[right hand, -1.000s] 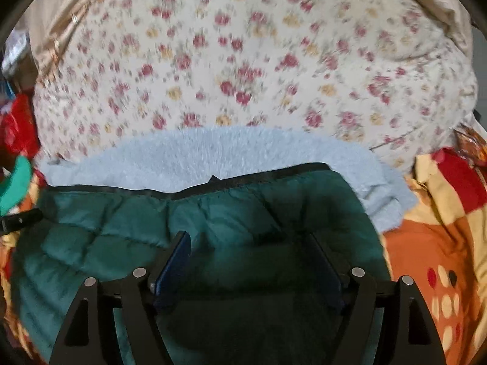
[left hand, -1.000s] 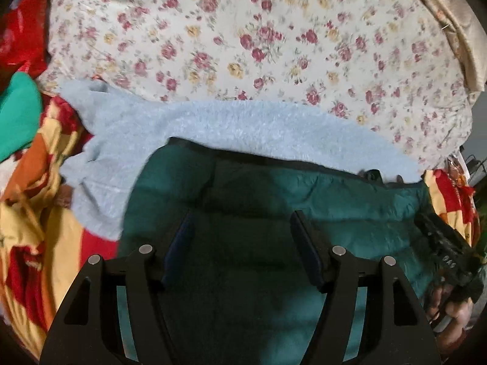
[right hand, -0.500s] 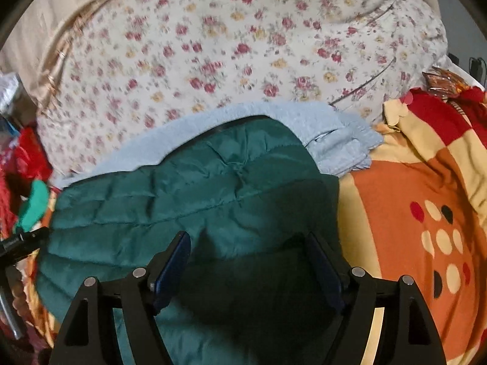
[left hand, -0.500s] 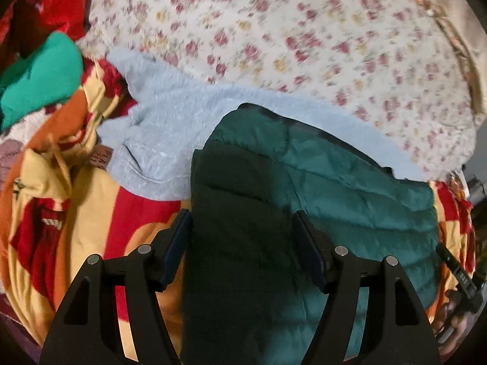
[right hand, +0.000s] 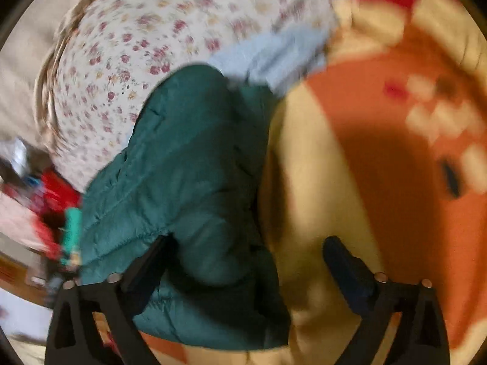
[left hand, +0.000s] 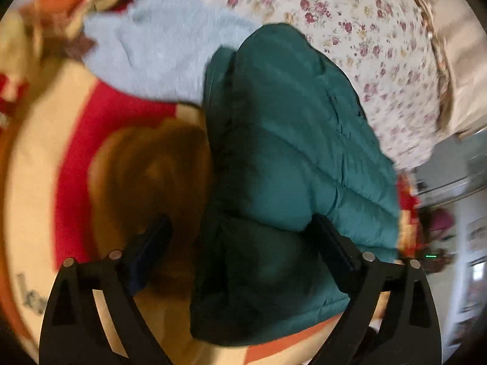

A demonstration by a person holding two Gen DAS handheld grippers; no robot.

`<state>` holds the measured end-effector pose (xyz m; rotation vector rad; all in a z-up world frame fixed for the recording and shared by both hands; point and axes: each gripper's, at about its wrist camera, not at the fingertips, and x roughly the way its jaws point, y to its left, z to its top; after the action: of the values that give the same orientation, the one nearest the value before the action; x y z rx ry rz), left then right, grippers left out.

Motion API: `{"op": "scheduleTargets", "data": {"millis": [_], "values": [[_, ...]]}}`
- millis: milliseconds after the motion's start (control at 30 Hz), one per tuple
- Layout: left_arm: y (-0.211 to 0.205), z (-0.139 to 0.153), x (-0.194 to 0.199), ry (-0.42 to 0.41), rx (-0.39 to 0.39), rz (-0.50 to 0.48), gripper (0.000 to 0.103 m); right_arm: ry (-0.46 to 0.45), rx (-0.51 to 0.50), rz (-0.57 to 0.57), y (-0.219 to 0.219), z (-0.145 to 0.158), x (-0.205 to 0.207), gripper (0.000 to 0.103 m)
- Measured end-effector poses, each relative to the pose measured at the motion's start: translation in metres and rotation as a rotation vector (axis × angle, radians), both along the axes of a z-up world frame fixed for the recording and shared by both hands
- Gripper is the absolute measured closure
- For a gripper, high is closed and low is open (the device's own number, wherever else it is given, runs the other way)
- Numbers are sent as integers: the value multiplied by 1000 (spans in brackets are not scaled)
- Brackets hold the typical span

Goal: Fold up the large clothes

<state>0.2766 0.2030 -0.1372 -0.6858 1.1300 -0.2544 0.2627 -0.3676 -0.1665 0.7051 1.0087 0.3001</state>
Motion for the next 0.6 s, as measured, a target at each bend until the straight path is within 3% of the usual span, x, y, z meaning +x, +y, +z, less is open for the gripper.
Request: {"op": "scheduleTargets", "data": {"millis": [133,167,233,267,300,367,433,500,567,600], "values": [[-6,-2,10,-21,-64,-53,3,-47,3,20,8,5,7,1],[-16,2,13,-33,-51,-89,6,-62,12,24,12,6,9,15],[-32,16,17,-76,16,-126,33,-57,86,48,22,9,16,46],[-38,23,21,-78,14,-132,48,-67,56,41,26,15,21,46],[-39,27,24,-78,12,-121,52,-95,9,51,32,24,24,48],[-38,36,31,-89,10,-98,53,-121,8,60,35,33,29,54],[-36,33,36,-81,20,-75,52,-118,25,60,35,31,33,54],[-34,25,37,-64,19,-56,42,-98,14,58,34,21,35,51],[-33,22,35,-63,23,-50,39,-60,31,25,26,12,33,27],[-30,23,30,-67,28,-49,39,-47,47,7,22,9,31,25]]}}
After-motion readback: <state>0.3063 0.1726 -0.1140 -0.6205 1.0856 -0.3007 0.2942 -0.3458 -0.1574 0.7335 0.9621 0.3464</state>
